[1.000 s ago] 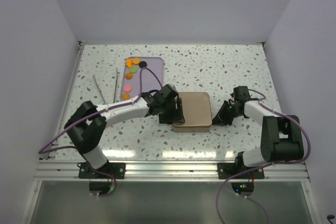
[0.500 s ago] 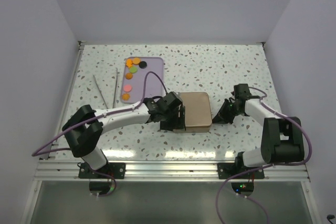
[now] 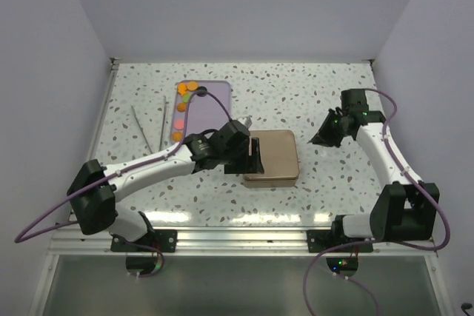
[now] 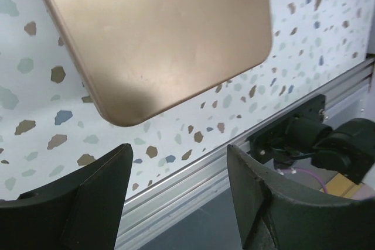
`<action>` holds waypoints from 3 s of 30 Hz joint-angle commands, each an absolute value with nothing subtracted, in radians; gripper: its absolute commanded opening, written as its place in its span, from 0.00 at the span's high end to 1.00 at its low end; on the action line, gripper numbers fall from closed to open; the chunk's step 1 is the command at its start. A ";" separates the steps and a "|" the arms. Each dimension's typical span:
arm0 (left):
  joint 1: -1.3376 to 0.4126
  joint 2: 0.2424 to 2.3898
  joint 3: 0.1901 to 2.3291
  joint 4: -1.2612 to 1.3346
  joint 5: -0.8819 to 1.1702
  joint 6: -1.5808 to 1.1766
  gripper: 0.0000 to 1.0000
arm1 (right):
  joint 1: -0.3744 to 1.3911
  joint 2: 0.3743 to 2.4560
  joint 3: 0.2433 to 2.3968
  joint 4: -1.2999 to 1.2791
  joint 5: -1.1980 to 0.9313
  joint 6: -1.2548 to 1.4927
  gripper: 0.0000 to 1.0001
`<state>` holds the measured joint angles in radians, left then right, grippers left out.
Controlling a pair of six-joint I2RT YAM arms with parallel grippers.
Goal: Pack the cookies
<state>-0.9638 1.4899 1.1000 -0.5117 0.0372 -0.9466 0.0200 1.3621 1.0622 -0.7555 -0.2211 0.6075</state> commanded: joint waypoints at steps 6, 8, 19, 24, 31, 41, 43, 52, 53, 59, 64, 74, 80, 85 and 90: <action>-0.781 1.543 1.342 -0.486 0.072 -0.801 0.30 | 0.021 1.212 0.970 -0.882 -0.242 0.584 1.00; -0.740 1.632 1.456 -0.492 0.083 -0.747 0.30 | 0.021 1.168 0.916 -0.894 -0.247 0.575 1.00; -0.641 2.142 1.948 -0.520 0.216 -0.660 0.32 | 0.031 1.037 0.766 -0.946 -0.410 0.583 1.00; -0.623 2.256 2.075 -0.575 0.242 -0.635 0.32 | 0.052 0.969 0.608 -0.901 -0.489 0.623 1.00; -0.621 2.293 2.025 -0.611 0.284 -0.598 0.32 | 0.098 1.020 0.578 -0.824 -0.483 0.653 1.00; -0.644 2.227 1.876 -0.667 0.209 -0.555 0.33 | 0.219 1.141 0.618 -0.733 -0.439 0.715 1.00; -0.652 2.206 1.840 -0.660 0.201 -0.555 0.33 | 0.224 1.149 0.629 -0.726 -0.434 0.718 1.00; -0.702 2.152 1.813 -0.660 0.153 -0.563 0.34 | 0.247 1.155 0.635 -0.716 -0.419 0.741 1.00; -0.707 2.149 1.813 -0.661 0.144 -0.564 0.34 | 0.250 1.155 0.637 -0.715 -0.420 0.741 1.00; -0.719 2.137 1.816 -0.678 0.094 -0.571 0.33 | 0.273 1.141 0.689 -0.701 -0.454 0.746 1.00; -0.681 2.095 1.824 -0.687 0.049 -0.581 0.32 | 0.276 1.089 0.755 -0.615 -0.535 0.790 1.00; -0.640 1.939 1.753 -0.661 0.012 -0.592 0.32 | 0.279 1.253 0.804 -0.437 -0.595 0.838 1.00; -0.623 1.830 1.677 -0.660 0.003 -0.600 0.32 | 0.282 1.356 0.713 -0.440 -0.531 0.815 1.00; -0.595 1.720 1.580 -0.655 -0.032 -0.598 0.31 | 0.282 1.359 0.744 -0.472 -0.531 0.782 1.00; -0.548 1.576 1.494 -0.663 -0.077 -0.580 0.31 | 0.282 1.329 0.920 -0.601 -0.537 0.732 1.00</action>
